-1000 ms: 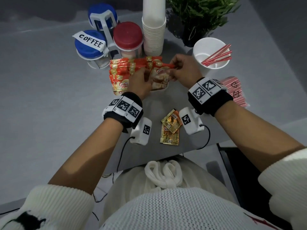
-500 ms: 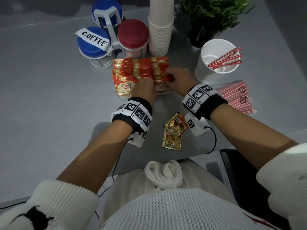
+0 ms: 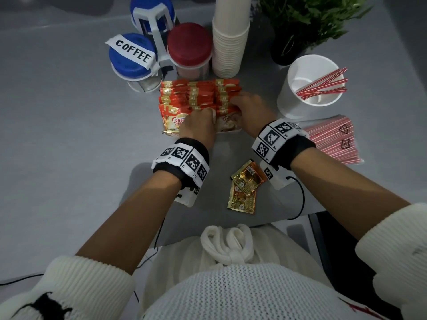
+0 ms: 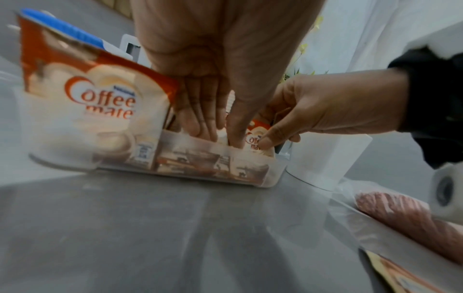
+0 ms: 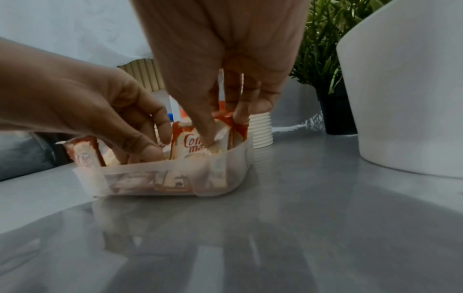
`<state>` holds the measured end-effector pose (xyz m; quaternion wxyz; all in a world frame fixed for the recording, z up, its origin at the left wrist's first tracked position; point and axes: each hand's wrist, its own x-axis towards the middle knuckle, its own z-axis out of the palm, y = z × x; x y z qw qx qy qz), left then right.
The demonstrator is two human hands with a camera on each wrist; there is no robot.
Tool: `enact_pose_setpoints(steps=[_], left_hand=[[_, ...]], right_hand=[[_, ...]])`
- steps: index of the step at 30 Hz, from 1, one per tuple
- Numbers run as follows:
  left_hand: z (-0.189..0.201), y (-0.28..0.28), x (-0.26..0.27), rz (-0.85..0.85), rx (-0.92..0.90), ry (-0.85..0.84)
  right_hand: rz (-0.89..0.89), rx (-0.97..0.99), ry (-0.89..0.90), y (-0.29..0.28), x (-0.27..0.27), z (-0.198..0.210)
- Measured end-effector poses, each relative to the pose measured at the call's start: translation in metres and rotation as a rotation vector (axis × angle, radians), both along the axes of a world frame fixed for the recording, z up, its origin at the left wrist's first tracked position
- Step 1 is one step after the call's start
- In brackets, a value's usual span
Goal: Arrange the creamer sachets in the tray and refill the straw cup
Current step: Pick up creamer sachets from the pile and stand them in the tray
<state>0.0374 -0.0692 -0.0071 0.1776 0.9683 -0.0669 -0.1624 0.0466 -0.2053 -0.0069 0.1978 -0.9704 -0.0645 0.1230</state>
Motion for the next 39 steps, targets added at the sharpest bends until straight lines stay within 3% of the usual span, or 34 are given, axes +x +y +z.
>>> enact_pose_setpoints(steps=[5,10,13,17,20,25,29,31,34,36,39], left_hand=[[0.002,-0.004,-0.002,0.043,-0.229,-0.039],[-0.004,-0.013,0.002,-0.034,-0.163,-0.057],[-0.008,-0.016,0.002,-0.051,-0.105,-0.073],[-0.011,-0.017,0.003,-0.056,-0.052,-0.07],[-0.007,-0.012,0.002,-0.048,-0.107,-0.098],[0.003,-0.004,-0.006,-0.017,-0.276,-0.194],[0.006,-0.003,-0.024,-0.089,-0.308,-0.275],[0.003,-0.004,-0.037,-0.164,-0.318,-0.234],[-0.007,-0.004,-0.051,-0.271,-0.227,-0.004],[-0.016,-0.002,-0.06,-0.319,-0.114,0.157],[-0.023,0.0,-0.069,-0.348,-0.034,0.255]], right_hand=[[-0.188,0.263,-0.13,-0.004,-0.004,-0.006],[-0.243,0.478,-0.024,0.005,-0.014,-0.008],[-0.134,0.334,0.104,0.008,-0.017,-0.011],[0.016,0.074,0.146,0.0,-0.012,-0.012],[0.011,0.111,0.13,-0.006,-0.014,-0.004],[-0.158,0.241,0.004,-0.014,-0.029,0.016],[-0.253,0.21,0.076,-0.024,-0.043,0.01],[-0.261,0.101,0.172,-0.029,-0.053,0.005],[-0.227,-0.051,0.336,-0.03,-0.072,-0.001],[-0.204,-0.025,0.407,-0.028,-0.085,-0.007],[-0.202,0.006,0.432,-0.022,-0.098,-0.013]])
